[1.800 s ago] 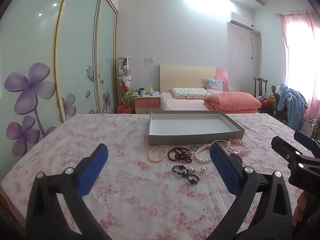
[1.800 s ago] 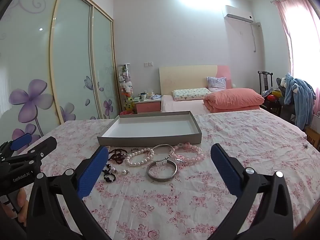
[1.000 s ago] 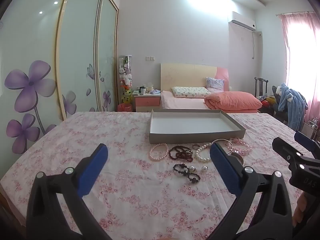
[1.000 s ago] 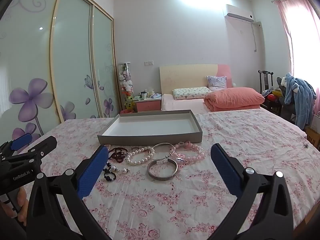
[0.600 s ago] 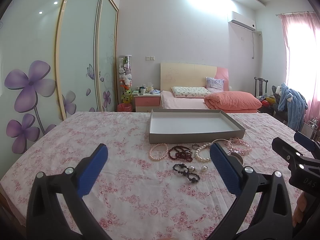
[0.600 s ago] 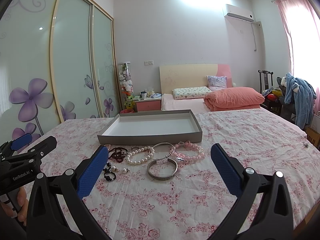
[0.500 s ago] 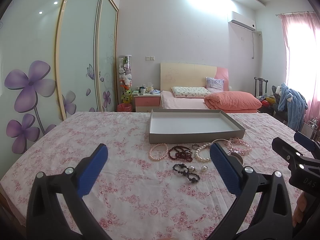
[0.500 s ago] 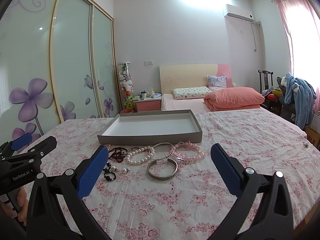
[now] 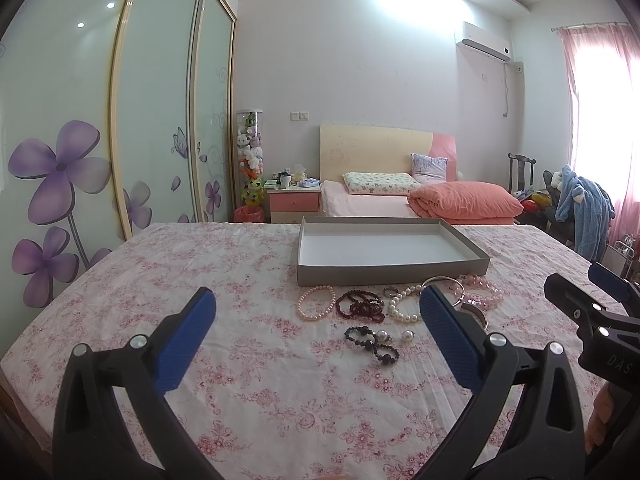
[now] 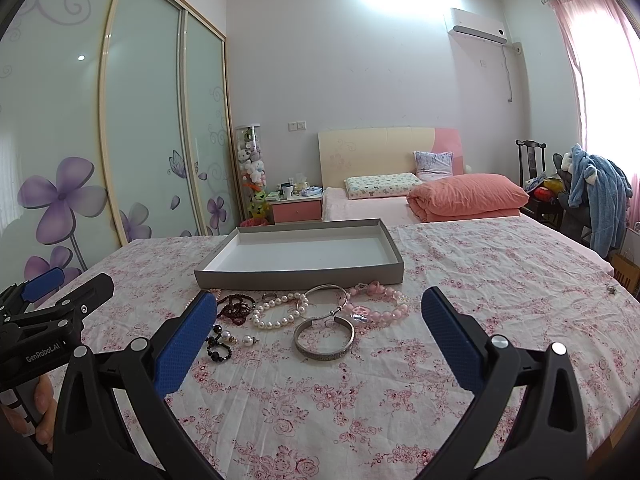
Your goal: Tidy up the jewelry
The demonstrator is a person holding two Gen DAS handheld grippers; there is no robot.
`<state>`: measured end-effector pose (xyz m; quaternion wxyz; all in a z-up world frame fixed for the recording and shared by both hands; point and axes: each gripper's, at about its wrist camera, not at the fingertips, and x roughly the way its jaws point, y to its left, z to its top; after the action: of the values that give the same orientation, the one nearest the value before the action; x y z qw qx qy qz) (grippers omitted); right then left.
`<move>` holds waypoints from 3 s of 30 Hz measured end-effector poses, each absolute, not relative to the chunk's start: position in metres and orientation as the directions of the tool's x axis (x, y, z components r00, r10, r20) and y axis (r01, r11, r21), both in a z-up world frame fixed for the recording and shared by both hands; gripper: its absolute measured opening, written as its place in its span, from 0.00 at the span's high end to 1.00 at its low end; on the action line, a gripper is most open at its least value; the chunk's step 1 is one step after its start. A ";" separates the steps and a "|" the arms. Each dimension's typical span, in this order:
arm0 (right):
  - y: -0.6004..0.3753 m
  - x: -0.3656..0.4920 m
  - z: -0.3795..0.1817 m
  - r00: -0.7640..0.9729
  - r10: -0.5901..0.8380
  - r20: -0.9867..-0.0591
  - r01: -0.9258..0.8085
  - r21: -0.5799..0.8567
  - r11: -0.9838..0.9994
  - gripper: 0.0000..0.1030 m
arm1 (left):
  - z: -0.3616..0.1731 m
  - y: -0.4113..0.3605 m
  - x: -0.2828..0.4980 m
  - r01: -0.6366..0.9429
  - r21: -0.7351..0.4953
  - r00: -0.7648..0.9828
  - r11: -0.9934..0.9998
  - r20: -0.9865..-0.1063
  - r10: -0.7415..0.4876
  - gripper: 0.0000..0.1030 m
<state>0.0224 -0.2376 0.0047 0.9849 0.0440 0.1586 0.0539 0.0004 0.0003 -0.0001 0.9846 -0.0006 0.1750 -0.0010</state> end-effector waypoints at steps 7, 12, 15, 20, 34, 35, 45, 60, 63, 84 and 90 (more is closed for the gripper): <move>-0.236 0.020 0.005 0.944 0.120 -0.306 -0.092 0.104 0.990 0.02 | 0.000 -0.001 -0.002 0.002 0.000 0.939 1.000 -0.343 -0.002 0.04; -0.238 0.022 0.004 0.944 0.120 -0.308 -0.092 0.104 0.990 0.02 | 0.000 0.000 0.000 0.002 -0.002 0.938 1.000 -0.345 -0.003 0.04; -0.237 0.022 0.004 0.944 0.120 -0.307 -0.092 0.104 0.990 0.02 | 0.000 0.000 0.000 0.003 -0.001 0.939 1.000 -0.345 -0.003 0.04; -0.238 0.023 0.004 0.943 0.121 -0.309 -0.093 0.106 0.990 0.02 | 0.000 -0.001 -0.002 0.002 0.000 0.938 1.000 -0.347 -0.002 0.04; -0.236 0.022 0.003 0.943 0.121 -0.309 -0.093 0.104 0.990 0.02 | 0.000 0.000 0.000 0.002 -0.002 0.938 1.000 -0.347 -0.002 0.04; -0.236 0.022 0.003 0.943 0.121 -0.309 -0.093 0.104 0.990 0.02 | 0.000 0.000 0.000 0.002 -0.003 0.938 1.000 -0.347 -0.003 0.04; -0.236 0.025 0.005 0.939 0.122 -0.321 -0.094 0.100 0.991 0.02 | -0.002 0.001 0.001 -0.001 -0.001 0.931 1.000 -0.364 0.001 0.04; -0.238 0.117 -0.046 0.690 0.110 -0.716 -0.083 0.073 0.994 0.03 | -0.033 0.009 0.057 0.041 0.011 0.806 0.999 -0.591 -0.027 0.04; -0.230 0.134 -0.063 0.626 0.104 -0.773 -0.102 0.051 0.994 0.06 | -0.036 0.008 0.065 0.057 0.010 0.790 0.998 -0.612 -0.039 0.04; -0.228 0.153 -0.077 0.595 0.095 -0.798 -0.125 0.025 0.992 0.34 | -0.064 -0.013 0.112 0.148 -0.007 0.647 0.989 -0.755 -0.102 0.25; -0.236 0.146 -0.076 0.603 0.090 -0.793 -0.115 0.025 0.993 0.34 | -0.082 -0.022 0.129 0.153 -0.074 0.576 0.985 -0.804 -0.150 0.35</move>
<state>0.1459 -0.2364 -0.0758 0.8951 -0.0143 0.4420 0.0572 0.1291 -0.0216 -0.0819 0.8876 0.0016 0.4527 -0.0852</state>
